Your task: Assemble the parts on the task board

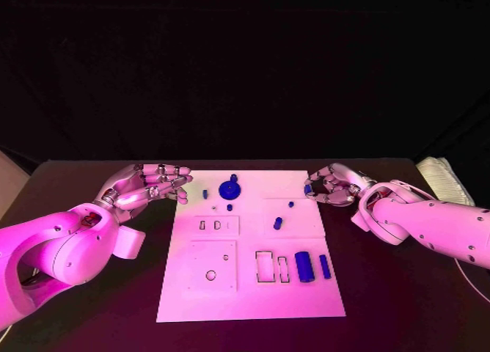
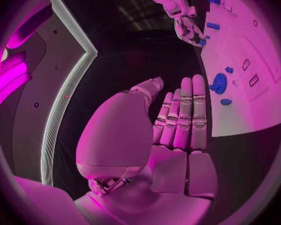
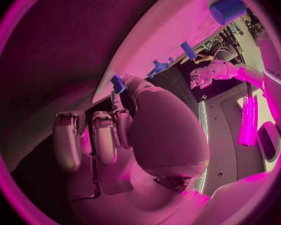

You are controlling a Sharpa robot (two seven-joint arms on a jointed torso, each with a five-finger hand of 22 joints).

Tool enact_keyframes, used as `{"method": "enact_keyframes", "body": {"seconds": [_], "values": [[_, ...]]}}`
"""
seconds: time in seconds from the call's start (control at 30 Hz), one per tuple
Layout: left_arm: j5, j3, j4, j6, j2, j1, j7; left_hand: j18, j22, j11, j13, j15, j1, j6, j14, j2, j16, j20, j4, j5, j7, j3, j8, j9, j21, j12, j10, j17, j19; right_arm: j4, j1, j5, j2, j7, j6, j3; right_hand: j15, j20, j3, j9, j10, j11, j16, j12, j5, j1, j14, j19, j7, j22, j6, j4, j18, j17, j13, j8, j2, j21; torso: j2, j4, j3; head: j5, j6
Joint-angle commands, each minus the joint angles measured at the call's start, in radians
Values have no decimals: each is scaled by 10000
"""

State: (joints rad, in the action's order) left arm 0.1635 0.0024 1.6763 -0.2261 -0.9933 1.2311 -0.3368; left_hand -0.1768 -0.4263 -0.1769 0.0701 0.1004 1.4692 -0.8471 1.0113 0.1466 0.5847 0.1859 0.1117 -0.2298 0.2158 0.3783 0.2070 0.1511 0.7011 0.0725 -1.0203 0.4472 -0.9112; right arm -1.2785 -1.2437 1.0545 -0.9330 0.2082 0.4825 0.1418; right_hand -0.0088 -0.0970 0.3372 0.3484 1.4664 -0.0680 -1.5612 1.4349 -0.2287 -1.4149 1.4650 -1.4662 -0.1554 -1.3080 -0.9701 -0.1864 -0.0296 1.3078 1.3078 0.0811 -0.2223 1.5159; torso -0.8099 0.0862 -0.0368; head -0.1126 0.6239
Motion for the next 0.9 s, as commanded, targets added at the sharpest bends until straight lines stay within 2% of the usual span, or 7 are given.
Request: {"method": "enact_keyframes", "body": {"seconds": [0.03, 0.23, 0.4, 0.57, 0.63, 0.9], "values": [[47, 3, 3, 197, 14, 1, -103, -44, -8, 12, 17, -13, -74, 46, -60, 51, 33, -18, -8, 15, 286, 56, -58, 9, 36, 42, 76, 0, 70, 27, 14, 130, 10, -58, -155, 4, 55, -25, 73, 14, 192, -26, -59, 55, -25, -20, 1035, -774, -20, -2115, -74, -17, 137, 2536, 1719, 35, 60, 37, -14, -3, -2, -9, 0], [48, 2, -6, 204, 19, 1, -98, -44, -8, 12, 17, -13, -74, 46, -60, 51, 33, -18, -8, 15, 286, 56, -58, 9, 36, 42, 76, 0, 70, 52, 12, 127, 18, -54, -164, 4, 38, -12, 194, 33, 216, -4, -61, 87, -8, -34, 1037, -781, 7, -2127, -201, -21, 140, 2542, 1741, 103, 148, 48, 0, -15, -5, -7, 16], [48, 2, -4, 208, 18, 1, -96, -43, -12, 11, 18, -10, -85, 48, -63, 50, 37, -14, -3, 17, 287, 58, -57, 10, 43, 45, 79, -1, 77, 40, 11, 113, 34, -50, -161, 3, -49, 53, 339, 115, 257, 104, -70, 139, 29, 2, 1042, -796, 141, -2156, -559, -4, 148, 2566, 1778, 346, 177, 74, 3, -6, -10, -23, 18], [48, 2, 4, 213, 8, 1, -88, -43, -12, 11, 18, -10, -85, 48, -63, 50, 37, -14, -3, 17, 287, 58, -57, 10, 43, 45, 79, -1, 77, 38, 11, 105, 65, -71, -146, 3, -61, 64, 349, 124, 267, 116, -72, 152, 33, 22, 1043, -803, 154, -2169, -588, -9, 152, 2569, 1788, 372, 174, 86, 4, -12, -14, -36, 23], [48, 2, 9, 217, 3, 1, -82, -43, -12, 11, 18, -10, -85, 48, -63, 50, 37, -14, -3, 17, 287, 58, -57, 10, 43, 45, 79, -1, 77, 41, 11, 103, 78, -92, -137, 3, -65, 69, 348, 125, 269, 119, -74, 155, 40, 36, 1044, -801, 157, -2167, -592, -14, 151, 2574, 1790, 378, 167, 83, 3, -17, -12, -34, 69], [52, 2, 16, 221, -11, 1, -68, -43, -12, 11, 18, -10, -85, 48, -63, 50, 37, -14, -3, 17, 287, 58, -57, 10, 43, 45, 79, -1, 77, 60, 11, 64, 132, -201, -52, 3, -79, 99, 347, 99, 242, 119, -68, 105, 128, 155, 1041, -801, 139, -2166, -450, -49, 151, 2560, 1757, 341, 81, 80, 9, -1, -22, -75, 107]]}}
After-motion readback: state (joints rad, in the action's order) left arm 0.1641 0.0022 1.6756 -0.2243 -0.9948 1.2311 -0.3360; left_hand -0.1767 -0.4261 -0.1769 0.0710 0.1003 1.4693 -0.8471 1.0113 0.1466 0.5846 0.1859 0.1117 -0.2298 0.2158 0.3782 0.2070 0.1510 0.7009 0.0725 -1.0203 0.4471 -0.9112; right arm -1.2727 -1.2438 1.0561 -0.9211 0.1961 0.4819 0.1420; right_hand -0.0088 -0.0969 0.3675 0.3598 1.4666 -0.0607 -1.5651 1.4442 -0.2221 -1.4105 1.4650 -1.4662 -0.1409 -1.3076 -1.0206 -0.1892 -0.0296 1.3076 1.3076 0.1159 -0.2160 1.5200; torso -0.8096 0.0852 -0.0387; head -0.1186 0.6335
